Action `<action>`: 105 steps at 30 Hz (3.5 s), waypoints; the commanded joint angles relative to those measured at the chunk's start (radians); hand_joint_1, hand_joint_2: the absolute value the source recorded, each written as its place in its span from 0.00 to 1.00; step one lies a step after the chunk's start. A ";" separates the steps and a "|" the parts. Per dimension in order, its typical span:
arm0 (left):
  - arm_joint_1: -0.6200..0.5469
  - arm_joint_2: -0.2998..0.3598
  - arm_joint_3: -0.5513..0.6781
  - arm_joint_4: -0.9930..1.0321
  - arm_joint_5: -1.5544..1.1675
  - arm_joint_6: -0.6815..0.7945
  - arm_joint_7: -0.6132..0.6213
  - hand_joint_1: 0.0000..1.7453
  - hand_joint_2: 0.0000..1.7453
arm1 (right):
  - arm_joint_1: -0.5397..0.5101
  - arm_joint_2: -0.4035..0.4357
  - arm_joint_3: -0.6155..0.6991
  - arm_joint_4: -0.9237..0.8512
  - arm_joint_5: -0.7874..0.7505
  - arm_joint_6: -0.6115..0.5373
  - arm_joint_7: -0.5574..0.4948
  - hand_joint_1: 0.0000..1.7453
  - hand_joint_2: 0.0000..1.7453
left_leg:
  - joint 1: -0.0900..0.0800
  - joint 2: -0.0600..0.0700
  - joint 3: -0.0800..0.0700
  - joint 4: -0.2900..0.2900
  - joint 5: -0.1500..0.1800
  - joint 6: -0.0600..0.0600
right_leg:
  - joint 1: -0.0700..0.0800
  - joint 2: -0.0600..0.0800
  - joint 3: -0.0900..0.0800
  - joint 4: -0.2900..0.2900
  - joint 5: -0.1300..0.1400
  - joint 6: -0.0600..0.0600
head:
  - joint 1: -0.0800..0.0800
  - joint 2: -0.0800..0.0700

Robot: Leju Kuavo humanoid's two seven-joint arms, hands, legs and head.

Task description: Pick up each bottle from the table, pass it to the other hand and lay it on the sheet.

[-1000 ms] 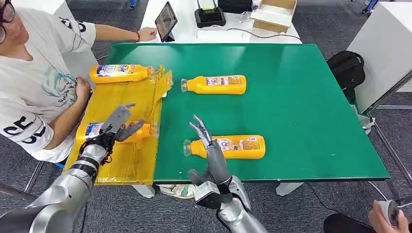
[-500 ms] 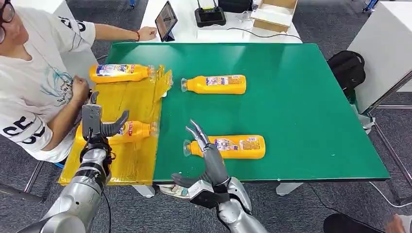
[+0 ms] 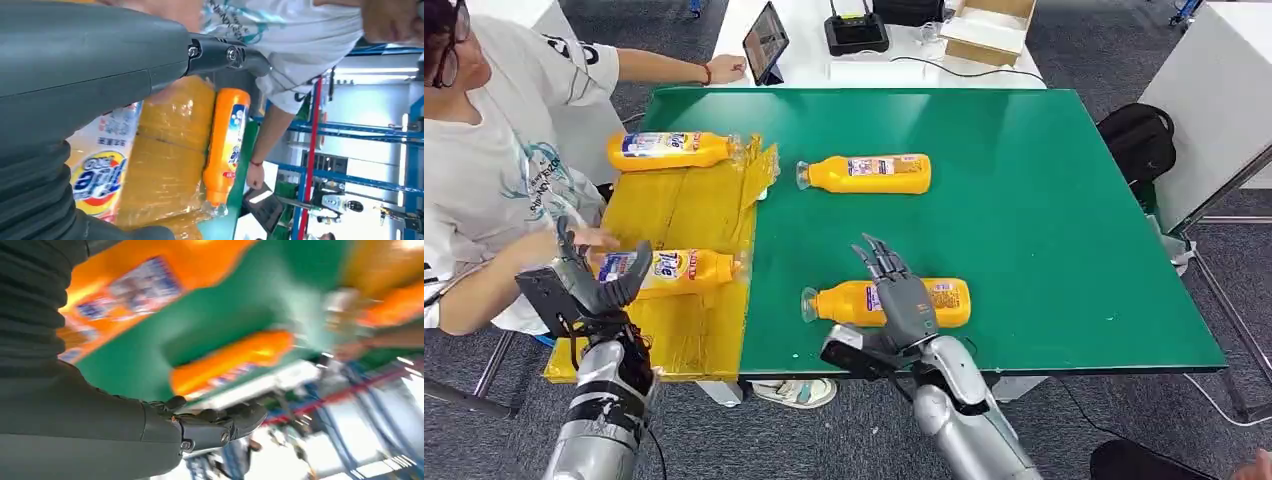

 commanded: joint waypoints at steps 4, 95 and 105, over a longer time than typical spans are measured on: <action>0.116 0.012 -0.201 -0.167 -0.078 0.071 0.005 0.00 1.00 | -0.167 -0.081 -0.070 0.244 0.109 0.089 0.104 0.00 1.00 | 0.000 0.002 0.002 0.000 -0.001 0.001 | 0.001 0.001 0.001 0.000 0.000 -0.002 | 0.000 0.000; 0.120 -0.041 -0.392 -0.101 0.083 -0.191 0.119 0.00 1.00 | 0.034 0.074 -0.293 -0.169 -0.523 -0.159 -0.453 1.00 1.00 | 0.001 -0.003 0.007 0.001 -0.003 0.002 | 0.002 -0.004 0.010 0.000 -0.003 -0.002 | -0.001 0.000; 0.143 -0.037 -0.446 -0.160 0.144 -0.272 0.151 0.00 1.00 | 0.056 0.084 -0.308 -0.186 -0.539 -0.196 -0.487 1.00 1.00 | 0.000 0.000 0.005 0.000 -0.002 0.002 | 0.001 -0.001 0.006 -0.001 -0.001 -0.002 | 0.000 0.000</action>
